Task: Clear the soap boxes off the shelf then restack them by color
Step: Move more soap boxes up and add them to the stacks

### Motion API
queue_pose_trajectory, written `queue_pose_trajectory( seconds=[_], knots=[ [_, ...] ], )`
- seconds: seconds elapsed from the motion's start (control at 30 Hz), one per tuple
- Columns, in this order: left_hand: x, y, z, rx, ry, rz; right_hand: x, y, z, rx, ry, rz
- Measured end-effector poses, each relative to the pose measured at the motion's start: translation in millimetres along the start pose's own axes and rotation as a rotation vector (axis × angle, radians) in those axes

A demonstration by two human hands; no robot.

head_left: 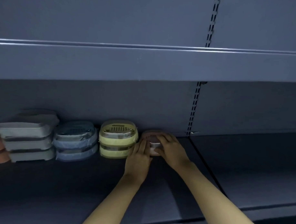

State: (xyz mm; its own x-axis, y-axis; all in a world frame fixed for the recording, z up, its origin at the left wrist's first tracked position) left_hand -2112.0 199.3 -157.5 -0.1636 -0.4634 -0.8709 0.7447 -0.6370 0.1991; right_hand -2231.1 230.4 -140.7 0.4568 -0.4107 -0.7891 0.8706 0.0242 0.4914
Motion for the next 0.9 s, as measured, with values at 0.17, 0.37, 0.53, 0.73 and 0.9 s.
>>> queue_pose_trajectory(
  seconds=[0.17, 0.37, 0.53, 0.73, 0.9],
  knots=[
    [0.1, -0.8, -1.5, 0.001, 0.000, 0.016, -2.3, -1.8, -1.0, 0.022, 0.015, -0.076],
    [-11.5, 3.3, -12.3, -0.049, -0.012, -0.033, 0.2, 6.5, -4.8, 0.180, 0.101, -0.215],
    [-36.3, 10.0, -40.0, -0.100, -0.050, -0.126, 3.7, 17.3, -15.2, 0.264, 0.232, -0.315],
    [-59.2, 33.4, -81.7, -0.191, -0.021, -0.091, 7.6, 58.5, -34.6, 0.161, 0.129, -0.266],
    [-67.0, 52.8, -112.1, -0.167, -0.020, -0.064, 18.9, 99.3, -59.3, 0.050, 0.089, -0.185]
  ],
)
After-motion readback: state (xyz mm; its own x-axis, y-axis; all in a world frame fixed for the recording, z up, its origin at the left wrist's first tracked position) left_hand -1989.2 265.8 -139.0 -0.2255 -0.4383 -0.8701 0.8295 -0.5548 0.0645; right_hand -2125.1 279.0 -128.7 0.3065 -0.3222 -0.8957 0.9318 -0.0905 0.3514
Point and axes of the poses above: each hand's wrist, its own z-axis towards the middle knuckle, its own x-axis out of the palm, y = z × x, the point moved 5 cm from there along z, towards the middle knuckle, and after that the axes turned 15 degrees about z, right-handed, at the moved point
